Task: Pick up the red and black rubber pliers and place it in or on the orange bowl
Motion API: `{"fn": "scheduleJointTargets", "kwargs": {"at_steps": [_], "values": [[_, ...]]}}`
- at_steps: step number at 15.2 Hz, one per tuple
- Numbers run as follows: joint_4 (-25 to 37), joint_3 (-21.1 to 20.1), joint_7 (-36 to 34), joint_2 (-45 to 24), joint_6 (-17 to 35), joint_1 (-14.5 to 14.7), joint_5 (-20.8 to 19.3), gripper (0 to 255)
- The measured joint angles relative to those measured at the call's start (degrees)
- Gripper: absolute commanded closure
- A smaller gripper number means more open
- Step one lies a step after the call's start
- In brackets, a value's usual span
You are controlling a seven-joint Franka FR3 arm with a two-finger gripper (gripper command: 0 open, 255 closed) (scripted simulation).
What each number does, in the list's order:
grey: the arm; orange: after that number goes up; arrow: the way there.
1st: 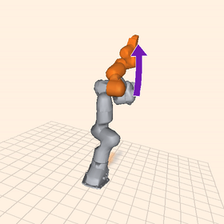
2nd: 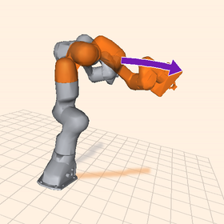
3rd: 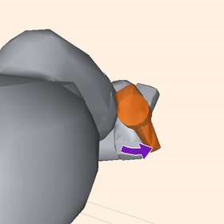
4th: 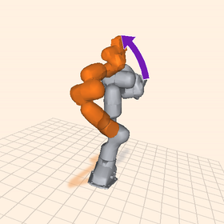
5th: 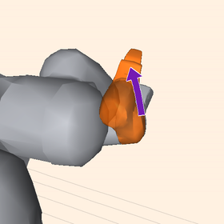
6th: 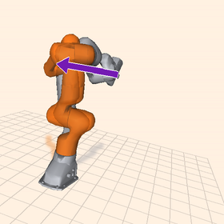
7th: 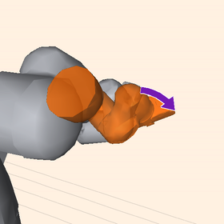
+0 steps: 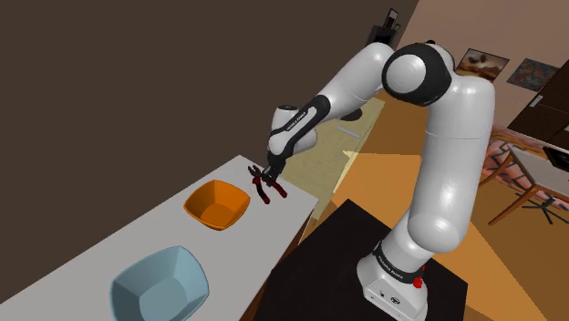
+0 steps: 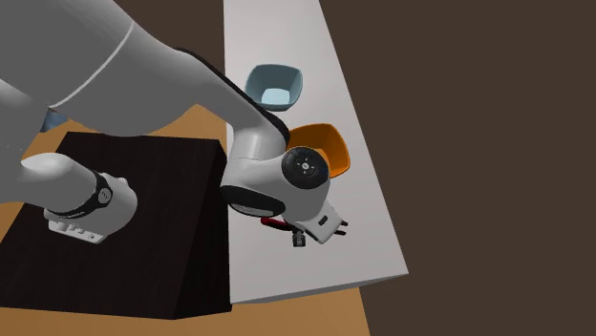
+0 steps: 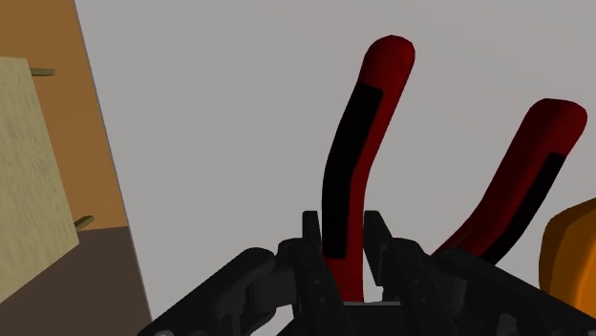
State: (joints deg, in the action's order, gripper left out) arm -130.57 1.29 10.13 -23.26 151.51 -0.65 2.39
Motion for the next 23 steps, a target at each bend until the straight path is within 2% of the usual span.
{"fn": "scheduleJointTargets", "kwargs": {"at_steps": [16, 23], "values": [[-0.46, 0.43, -0.73, 11.05, -10.57, 0.33, -0.83, 255], [2.77, -2.57, -9.29, 9.66, -12.32, 5.57, -1.41, 255]]}}
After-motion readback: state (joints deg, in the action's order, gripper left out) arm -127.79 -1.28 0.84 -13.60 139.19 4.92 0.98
